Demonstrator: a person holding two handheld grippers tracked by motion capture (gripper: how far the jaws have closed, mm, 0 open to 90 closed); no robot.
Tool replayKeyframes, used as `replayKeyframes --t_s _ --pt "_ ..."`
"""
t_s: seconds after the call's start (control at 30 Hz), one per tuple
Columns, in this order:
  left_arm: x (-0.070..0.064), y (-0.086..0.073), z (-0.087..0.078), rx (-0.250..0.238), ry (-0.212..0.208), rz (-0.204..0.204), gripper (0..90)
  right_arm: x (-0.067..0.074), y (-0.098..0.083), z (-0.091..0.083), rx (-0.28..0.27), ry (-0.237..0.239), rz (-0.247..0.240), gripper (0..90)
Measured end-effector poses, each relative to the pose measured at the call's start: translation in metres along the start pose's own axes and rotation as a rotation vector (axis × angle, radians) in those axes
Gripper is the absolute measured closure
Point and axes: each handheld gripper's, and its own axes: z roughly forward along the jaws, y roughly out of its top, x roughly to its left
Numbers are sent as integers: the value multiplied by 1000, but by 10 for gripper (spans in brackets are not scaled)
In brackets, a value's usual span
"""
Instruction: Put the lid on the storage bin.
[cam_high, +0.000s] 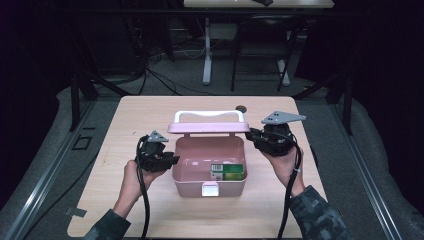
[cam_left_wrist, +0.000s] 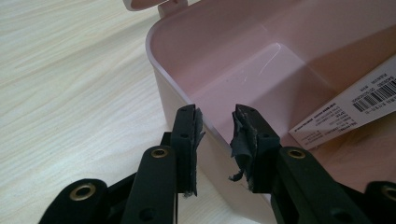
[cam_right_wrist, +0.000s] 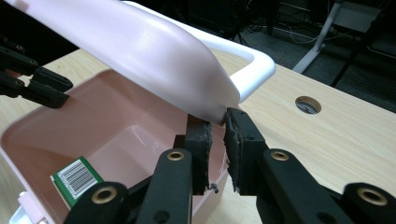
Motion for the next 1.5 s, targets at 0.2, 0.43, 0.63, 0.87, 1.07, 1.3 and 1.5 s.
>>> replayKeyframes --t_s 0.2,0.43,0.63,0.87,1.07,1.3,1.5 --pt "1 -3 -2 2 -14 -12 616 2 -4 -2 8 4 0 789" --pt "4 -1 -31 -103 -46 -37 676 4 -9 -3 12 3 3 786" --pt "-4 6 -39 -168 -68 -5 885 8 -16 -4 19 2 5 779" --pt "-7 6 -45 -202 -79 0 900 11 -25 -5 32 8 7 773" --pt "-10 3 -45 -195 -85 11 900 11 -32 -5 52 22 6 779" --pt "-14 -3 -45 -182 -100 15 900 12 -37 -5 67 29 5 774" --pt "-16 -8 -43 -164 -111 25 900 15 -43 -7 76 40 3 762"
